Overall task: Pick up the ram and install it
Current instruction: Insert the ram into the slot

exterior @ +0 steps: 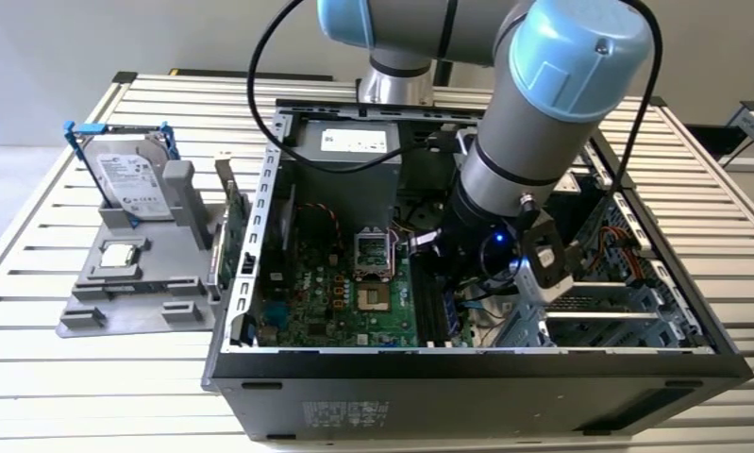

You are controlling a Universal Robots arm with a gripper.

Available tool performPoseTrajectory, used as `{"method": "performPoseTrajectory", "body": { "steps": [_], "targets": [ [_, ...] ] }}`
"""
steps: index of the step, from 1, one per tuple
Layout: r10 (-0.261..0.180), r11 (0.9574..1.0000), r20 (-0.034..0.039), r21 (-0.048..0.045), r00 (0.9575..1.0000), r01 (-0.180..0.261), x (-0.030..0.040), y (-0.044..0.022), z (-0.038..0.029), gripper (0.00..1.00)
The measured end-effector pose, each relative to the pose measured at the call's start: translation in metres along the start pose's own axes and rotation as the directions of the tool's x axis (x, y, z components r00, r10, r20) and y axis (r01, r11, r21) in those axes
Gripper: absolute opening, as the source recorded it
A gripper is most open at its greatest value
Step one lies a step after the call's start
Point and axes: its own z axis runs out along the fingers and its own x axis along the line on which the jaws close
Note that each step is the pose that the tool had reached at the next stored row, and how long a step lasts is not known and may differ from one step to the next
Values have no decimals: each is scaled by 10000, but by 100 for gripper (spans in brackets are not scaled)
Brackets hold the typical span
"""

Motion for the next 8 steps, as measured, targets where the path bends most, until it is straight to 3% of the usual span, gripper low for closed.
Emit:
{"method": "performPoseTrajectory", "body": {
  "steps": [8],
  "targets": [
    [0,10000,-1,2,10000,0,0,7,8,0]
  ]
}}
